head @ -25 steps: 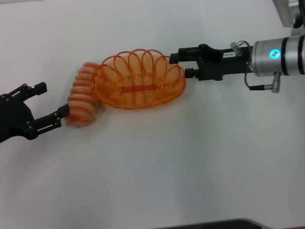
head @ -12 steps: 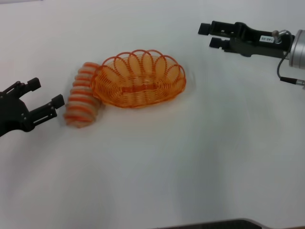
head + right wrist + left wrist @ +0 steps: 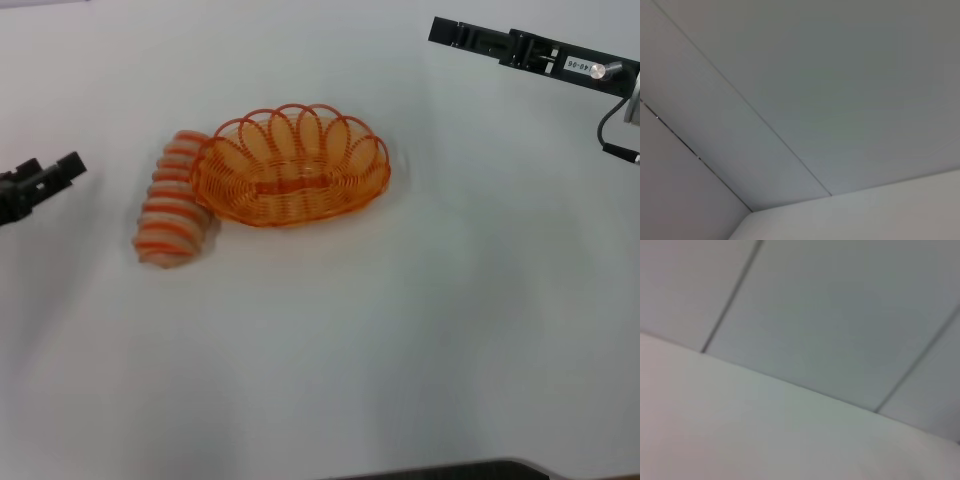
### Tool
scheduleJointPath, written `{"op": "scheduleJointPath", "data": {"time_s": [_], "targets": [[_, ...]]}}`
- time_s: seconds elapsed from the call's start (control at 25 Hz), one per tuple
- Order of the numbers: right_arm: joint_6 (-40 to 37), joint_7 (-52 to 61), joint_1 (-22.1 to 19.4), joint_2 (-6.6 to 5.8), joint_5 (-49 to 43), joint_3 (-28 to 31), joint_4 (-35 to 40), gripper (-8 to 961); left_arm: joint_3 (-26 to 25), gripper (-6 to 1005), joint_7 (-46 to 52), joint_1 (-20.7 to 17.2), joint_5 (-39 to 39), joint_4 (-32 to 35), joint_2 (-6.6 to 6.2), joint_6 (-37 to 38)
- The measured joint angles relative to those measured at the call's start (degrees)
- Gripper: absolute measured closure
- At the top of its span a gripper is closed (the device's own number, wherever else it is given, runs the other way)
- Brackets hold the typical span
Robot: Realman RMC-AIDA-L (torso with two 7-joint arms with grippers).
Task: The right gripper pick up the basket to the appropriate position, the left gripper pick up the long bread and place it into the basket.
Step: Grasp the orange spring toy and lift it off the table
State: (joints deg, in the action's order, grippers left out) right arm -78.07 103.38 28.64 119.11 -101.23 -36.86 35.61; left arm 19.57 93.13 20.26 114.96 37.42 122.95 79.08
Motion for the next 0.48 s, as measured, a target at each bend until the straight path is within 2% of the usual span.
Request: {"op": "scheduleJointPath", "data": {"time_s": [0.16,0.32,0.48], "targets": [[-1.53,-4.64,-0.02,-0.09,0.07,1.17,-0.03,169,0.85,155,10.95,1.15,1.04,1.02,-1.40,-0.72],[-3.80,-10.97,-0.08,-0.27,-0.36,1.04,-0.45,172,3.76,155,22.45,3.83,6.12,1.93,-3.14,-0.98],[-4.99,-15.14,-0.90,-0.14,-3.22,0.25,-0.62,175,5.44,155,27.46,6.92,11.30,2.38,-4.31,-0.38]]}}
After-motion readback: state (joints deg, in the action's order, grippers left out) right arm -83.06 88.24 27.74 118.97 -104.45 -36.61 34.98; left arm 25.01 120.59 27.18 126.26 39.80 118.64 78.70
